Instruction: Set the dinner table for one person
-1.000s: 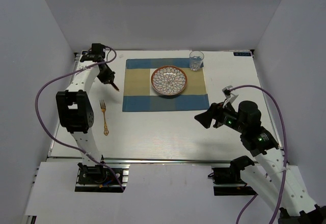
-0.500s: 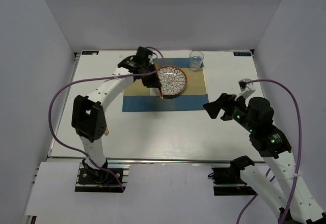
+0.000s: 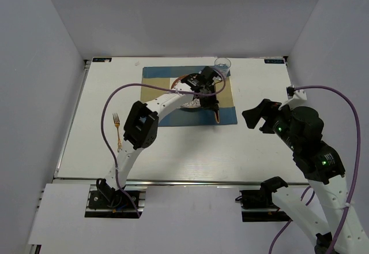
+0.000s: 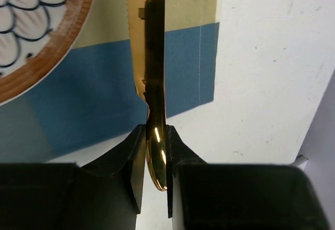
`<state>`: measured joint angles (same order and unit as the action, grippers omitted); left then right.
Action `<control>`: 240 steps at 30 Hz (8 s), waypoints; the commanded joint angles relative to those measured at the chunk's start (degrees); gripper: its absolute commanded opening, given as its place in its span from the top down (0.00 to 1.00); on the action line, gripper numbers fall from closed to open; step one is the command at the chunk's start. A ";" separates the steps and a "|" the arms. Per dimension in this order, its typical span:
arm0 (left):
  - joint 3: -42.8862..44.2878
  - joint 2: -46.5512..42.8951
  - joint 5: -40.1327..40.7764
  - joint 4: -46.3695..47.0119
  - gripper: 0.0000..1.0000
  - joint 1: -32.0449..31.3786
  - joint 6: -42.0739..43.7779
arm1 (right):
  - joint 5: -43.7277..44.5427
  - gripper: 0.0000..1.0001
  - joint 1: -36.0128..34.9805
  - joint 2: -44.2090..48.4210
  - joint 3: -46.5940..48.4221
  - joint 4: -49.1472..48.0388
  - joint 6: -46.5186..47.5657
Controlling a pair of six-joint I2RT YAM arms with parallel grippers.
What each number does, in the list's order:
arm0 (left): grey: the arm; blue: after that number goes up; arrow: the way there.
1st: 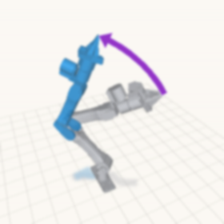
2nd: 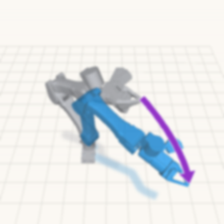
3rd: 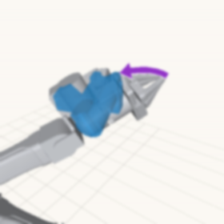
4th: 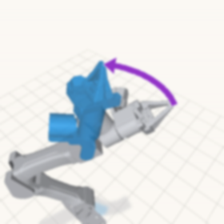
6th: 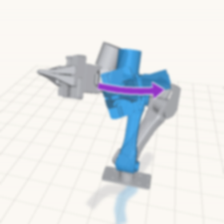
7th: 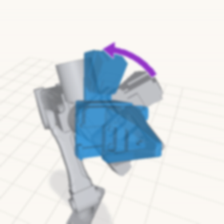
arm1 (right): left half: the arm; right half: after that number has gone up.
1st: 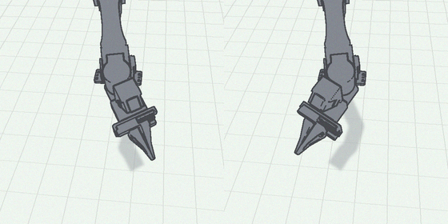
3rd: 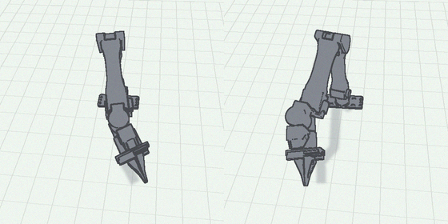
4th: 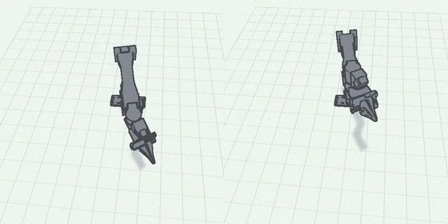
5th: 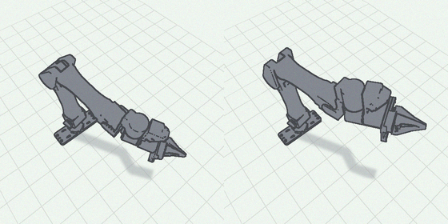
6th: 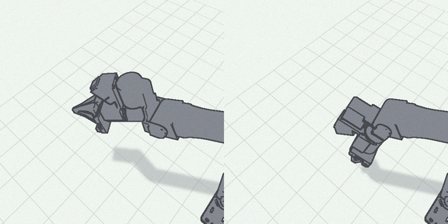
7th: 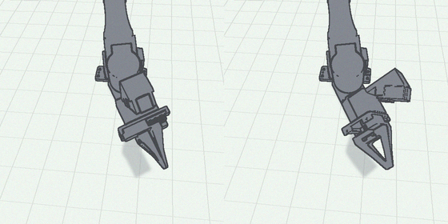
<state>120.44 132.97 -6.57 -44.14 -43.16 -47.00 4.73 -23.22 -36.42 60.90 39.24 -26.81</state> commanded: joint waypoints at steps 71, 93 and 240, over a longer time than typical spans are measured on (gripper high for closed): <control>10.78 16.09 -7.32 17.42 0.87 0.18 -3.18 | 3.62 0.11 0.19 3.82 -4.13 5.06 5.19; 10.51 15.39 -6.09 15.93 0.50 0.18 -3.45 | 1.86 0.11 0.20 3.82 -5.71 3.56 4.92; 0.14 -0.08 13.87 -19.58 1.00 28.39 33.65 | -12.73 0.11 0.11 10.76 -22.67 -15.07 -0.18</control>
<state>120.70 135.76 6.87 -63.05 -14.74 -12.38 -7.99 -23.22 -25.61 38.30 26.55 -27.68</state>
